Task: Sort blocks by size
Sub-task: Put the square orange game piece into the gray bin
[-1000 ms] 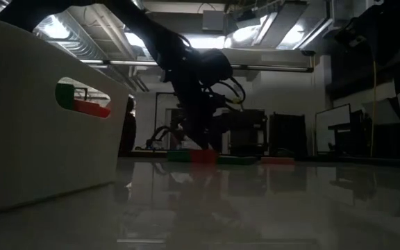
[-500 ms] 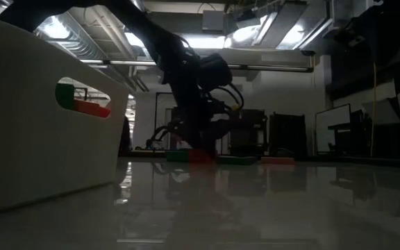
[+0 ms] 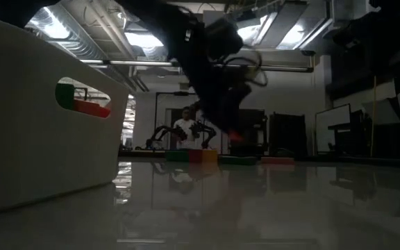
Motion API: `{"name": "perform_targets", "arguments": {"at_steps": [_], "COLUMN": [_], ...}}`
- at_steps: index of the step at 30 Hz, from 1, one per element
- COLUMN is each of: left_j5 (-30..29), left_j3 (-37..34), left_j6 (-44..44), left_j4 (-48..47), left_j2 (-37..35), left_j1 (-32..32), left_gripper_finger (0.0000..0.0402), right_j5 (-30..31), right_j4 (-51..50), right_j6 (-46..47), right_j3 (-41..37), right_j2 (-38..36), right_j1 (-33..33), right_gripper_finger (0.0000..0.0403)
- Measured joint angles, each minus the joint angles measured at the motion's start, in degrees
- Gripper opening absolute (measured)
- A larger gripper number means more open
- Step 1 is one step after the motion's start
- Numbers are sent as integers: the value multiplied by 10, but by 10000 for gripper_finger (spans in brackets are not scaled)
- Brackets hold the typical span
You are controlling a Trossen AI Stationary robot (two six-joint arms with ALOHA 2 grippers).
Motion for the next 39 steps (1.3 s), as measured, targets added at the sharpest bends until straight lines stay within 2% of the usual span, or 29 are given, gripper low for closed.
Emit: {"name": "perform_targets", "arguments": {"at_steps": [7, 11, 16, 21, 26, 31, 39], "left_j5": [152, 188, 188, 145, 97, 82, 60], "left_j3": [29, 29, 29, 29, 29, 29, 29], "left_j6": [-17, -48, -90, -104, -110, -132, -111], "left_j4": [33, 103, 211, 327, 402, 463, 480], "left_j2": [-2, -2, 6, 32, 65, 102, 139], "left_j1": [-62, -111, -174, -231, -267, -280, -281], "left_gripper_finger": [150, 148, 148, 151, 149, 154, 166], "right_j5": [20, 77, 172, 188, 169, 123, 54], "right_j4": [-77, -140, -188, -194, -196, -193, -135], "right_j6": [-6, -5, -6, -36, -103, -173, -259], "right_j3": [0, 0, 0, 0, 0, 0, 0], "right_j2": [0, 0, 0, -2, -2, -2, -2], "right_j1": [0, 0, -4, -51, -133, -233, -407], "right_gripper_finger": [179, 179, 179, 179, 179, 179, 179]}}
